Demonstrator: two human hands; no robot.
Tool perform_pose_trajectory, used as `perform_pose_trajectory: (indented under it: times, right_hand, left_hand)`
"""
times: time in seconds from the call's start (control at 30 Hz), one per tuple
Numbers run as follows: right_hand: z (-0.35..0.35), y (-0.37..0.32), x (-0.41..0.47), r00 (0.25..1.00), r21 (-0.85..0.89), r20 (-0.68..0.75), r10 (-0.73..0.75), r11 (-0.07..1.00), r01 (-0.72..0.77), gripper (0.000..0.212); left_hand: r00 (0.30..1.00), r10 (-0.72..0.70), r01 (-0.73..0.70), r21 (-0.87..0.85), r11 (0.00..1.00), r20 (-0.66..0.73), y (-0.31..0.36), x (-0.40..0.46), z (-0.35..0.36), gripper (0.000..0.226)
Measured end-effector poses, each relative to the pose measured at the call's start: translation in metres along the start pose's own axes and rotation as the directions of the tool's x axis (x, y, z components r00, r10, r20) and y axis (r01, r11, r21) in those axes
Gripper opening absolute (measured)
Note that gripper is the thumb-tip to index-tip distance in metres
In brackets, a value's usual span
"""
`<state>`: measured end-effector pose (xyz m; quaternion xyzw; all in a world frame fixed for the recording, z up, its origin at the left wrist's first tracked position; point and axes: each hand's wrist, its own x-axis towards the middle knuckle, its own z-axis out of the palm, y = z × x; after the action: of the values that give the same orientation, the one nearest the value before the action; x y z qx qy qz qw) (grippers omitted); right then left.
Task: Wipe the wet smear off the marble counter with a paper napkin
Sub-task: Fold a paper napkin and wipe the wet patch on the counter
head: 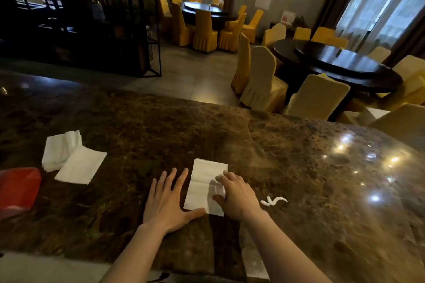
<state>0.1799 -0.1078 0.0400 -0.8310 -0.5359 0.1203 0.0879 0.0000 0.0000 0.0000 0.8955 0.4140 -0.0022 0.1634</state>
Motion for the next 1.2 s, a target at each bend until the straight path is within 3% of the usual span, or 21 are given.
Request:
perform_pose_trajectory:
  times: [0.1, 0.33, 0.4, 0.47, 0.6, 0.73, 0.8, 0.87, 0.93, 1.07, 1.13, 1.2]
  right_hand:
    - [0.007, -0.008, 0.005, 0.999, 0.027, -0.033, -0.023, 0.999, 0.024, 0.051]
    - [0.013, -0.018, 0.009, 0.985, -0.004, -0.169, -0.048, 0.999, 0.048, 0.046]
    - [0.008, -0.017, 0.008, 0.978, 0.062, -0.206, -0.032, 0.997, 0.046, 0.036]
    - [-0.003, -0.006, 0.004, 0.960, 0.192, -0.268, 0.076, 0.981, -0.024, 0.028]
    - [-0.034, 0.051, -0.020, 0.826, 0.383, -0.427, 0.368, 0.901, -0.204, 0.021]
    - [-0.052, 0.120, -0.063, 0.663, 0.251, -0.593, 0.457, 0.887, -0.387, 0.020]
    - [-0.048, 0.137, -0.077, 0.641, 0.165, -0.638, 0.427, 0.889, -0.428, 0.019]
    - [-0.036, 0.138, -0.081, 0.704, 0.139, -0.581, 0.409, 0.902, -0.410, 0.016]
    - [-0.017, 0.129, -0.082, 0.793, 0.204, -0.435, 0.425, 0.905, -0.373, 0.020]
    - [0.010, 0.109, -0.084, 0.904, 0.285, -0.267, 0.335, 0.923, -0.258, 0.049]
    - [0.014, 0.103, -0.084, 0.950, 0.188, -0.179, 0.257, 0.956, -0.223, 0.066]
    - [0.018, 0.091, -0.083, 0.976, 0.050, -0.105, 0.189, 0.982, -0.185, 0.070]
  left_hand:
    - [0.998, 0.031, -0.032, 0.029, 0.999, 0.051, -0.009, 0.000, 0.007, 0.132]
    - [0.998, 0.055, -0.055, 0.015, 0.998, 0.015, -0.016, 0.006, 0.018, 0.143]
    - [0.996, 0.086, -0.086, 0.022, 0.996, 0.009, -0.013, 0.007, 0.018, 0.143]
    - [0.992, 0.128, -0.128, 0.027, 0.991, 0.023, -0.007, 0.012, 0.016, 0.143]
    - [0.981, 0.191, -0.190, -0.030, 0.981, 0.035, 0.019, 0.024, 0.017, 0.143]
    - [0.979, 0.204, -0.204, 0.019, 0.979, 0.026, 0.034, 0.025, 0.028, 0.142]
    - [0.981, 0.195, -0.194, 0.044, 0.980, 0.000, 0.035, 0.025, 0.031, 0.140]
    - [0.981, 0.193, -0.192, 0.047, 0.980, -0.006, 0.034, 0.024, 0.031, 0.140]
    - [0.981, 0.191, -0.191, 0.057, 0.980, -0.007, 0.034, 0.025, 0.031, 0.139]
    - [0.983, 0.186, -0.186, 0.056, 0.981, -0.001, 0.034, 0.026, 0.031, 0.140]
    - [0.983, 0.186, -0.185, 0.057, 0.981, -0.002, 0.032, 0.027, 0.032, 0.139]
    - [0.982, 0.187, -0.186, 0.059, 0.981, -0.005, 0.031, 0.027, 0.032, 0.138]
